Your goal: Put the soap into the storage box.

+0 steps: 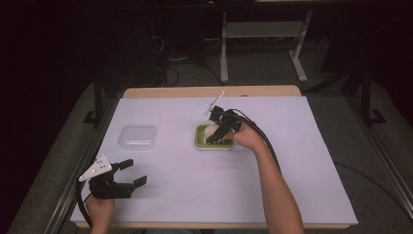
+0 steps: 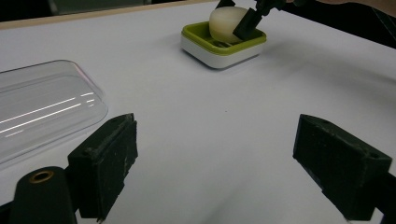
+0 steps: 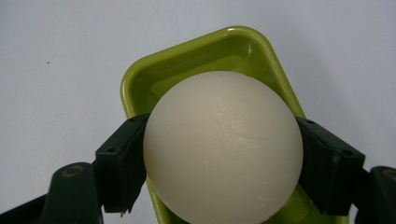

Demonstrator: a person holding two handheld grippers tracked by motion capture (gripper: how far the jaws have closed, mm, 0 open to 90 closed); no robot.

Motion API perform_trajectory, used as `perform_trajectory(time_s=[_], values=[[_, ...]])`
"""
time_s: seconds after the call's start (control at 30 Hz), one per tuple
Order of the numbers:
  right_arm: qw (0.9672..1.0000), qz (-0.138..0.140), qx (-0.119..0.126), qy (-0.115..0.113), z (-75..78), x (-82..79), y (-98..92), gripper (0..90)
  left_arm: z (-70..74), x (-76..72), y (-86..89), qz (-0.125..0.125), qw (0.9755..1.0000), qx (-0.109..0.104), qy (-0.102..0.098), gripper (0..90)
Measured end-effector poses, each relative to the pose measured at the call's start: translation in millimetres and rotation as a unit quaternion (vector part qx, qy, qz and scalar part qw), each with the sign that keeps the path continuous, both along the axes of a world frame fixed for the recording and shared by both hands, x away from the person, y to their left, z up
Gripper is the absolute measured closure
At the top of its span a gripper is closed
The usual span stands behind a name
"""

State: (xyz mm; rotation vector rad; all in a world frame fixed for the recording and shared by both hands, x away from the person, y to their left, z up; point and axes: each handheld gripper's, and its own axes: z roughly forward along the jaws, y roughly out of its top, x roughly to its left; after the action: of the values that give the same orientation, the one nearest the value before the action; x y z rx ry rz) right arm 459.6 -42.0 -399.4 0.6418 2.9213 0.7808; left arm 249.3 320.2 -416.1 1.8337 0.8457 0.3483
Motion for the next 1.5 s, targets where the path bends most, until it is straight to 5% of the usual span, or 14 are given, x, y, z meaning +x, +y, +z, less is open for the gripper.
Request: perform_trajectory(time_s=[1.3, 1.5], values=[[0.9996, -0.009, -0.023, -0.012, -3.1, -0.9, 2.0, 23.7, 0.2, -0.1, -0.2, -0.001, 1.0, 0.003, -0.002, 13.2], [0.9997, -0.016, 0.007, -0.016, 5.8, -1.5, -3.5, 28.3, 0.0, -0.2, -0.5, 0.001, 1.0, -0.001, -0.001, 13.2]])
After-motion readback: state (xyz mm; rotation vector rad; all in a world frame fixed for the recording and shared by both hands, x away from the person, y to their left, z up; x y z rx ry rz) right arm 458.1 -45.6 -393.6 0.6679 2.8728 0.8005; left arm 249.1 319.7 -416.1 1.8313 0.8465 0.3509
